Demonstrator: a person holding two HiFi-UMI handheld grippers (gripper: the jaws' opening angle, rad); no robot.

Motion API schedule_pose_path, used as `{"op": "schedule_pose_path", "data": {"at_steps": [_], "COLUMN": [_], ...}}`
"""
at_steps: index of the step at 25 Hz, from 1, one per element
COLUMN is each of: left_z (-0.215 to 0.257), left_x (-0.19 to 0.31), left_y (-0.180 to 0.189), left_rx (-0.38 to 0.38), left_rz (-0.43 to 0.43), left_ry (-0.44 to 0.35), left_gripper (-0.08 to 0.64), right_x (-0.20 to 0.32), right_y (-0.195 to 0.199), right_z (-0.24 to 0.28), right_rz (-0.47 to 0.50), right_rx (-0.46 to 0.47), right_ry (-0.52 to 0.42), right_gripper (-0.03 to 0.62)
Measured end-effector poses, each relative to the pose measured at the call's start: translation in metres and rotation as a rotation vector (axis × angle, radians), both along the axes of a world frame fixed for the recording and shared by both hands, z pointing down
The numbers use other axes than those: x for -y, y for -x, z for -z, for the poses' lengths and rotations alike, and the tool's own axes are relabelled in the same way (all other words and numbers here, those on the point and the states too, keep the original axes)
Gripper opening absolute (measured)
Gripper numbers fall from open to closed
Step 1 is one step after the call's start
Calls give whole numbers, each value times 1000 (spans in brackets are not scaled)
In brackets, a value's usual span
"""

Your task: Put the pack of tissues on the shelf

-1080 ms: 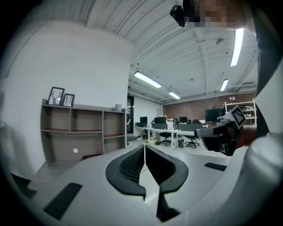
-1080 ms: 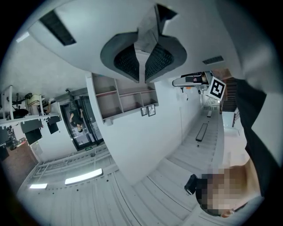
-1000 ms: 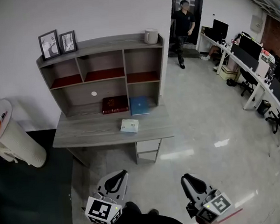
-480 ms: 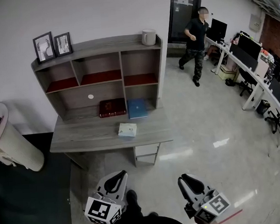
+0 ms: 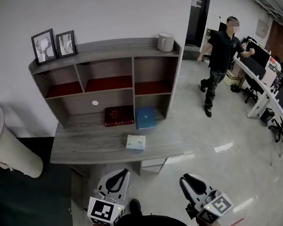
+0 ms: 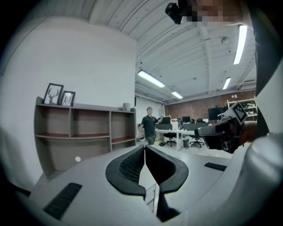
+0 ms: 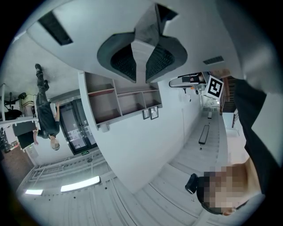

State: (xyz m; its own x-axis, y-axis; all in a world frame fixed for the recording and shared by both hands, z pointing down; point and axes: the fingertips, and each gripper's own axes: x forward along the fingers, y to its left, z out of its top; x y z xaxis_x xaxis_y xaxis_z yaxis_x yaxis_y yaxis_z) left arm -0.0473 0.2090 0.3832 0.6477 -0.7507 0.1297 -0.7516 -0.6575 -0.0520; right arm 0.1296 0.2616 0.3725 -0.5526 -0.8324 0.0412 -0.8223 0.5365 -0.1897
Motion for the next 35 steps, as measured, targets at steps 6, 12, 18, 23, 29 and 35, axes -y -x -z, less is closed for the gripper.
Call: {"op": "schedule_pose_path", "data": {"at_steps": [6,12,18,23,29,35], "left_z": [3,-4,-13,-18,-22,-22], "left_x": [48,74,95,115,148,196], "left_y": [27,50,55,51,37,12], "left_rx": [-12,-38,-57,-71,-58,-54], "left_rz": [-33,-51,-56,-53,-35,-19], "left_ry": [-6,16,48,72,88,100], "left_gripper": [21,21,21,21,21,21], "right_x": [53,81,101,123,163,215], "right_y": [34,60,65,64,47,24], "right_z": [8,4,-4,-2,-12,-24], "right_rz": [1,-4,-7,-2,13,40], "right_rx": [-17,-31,-38,37,35,11], "right_ry": [0,16,42,41,62,87], "right_gripper": [26,37,44,46,48,49]}}
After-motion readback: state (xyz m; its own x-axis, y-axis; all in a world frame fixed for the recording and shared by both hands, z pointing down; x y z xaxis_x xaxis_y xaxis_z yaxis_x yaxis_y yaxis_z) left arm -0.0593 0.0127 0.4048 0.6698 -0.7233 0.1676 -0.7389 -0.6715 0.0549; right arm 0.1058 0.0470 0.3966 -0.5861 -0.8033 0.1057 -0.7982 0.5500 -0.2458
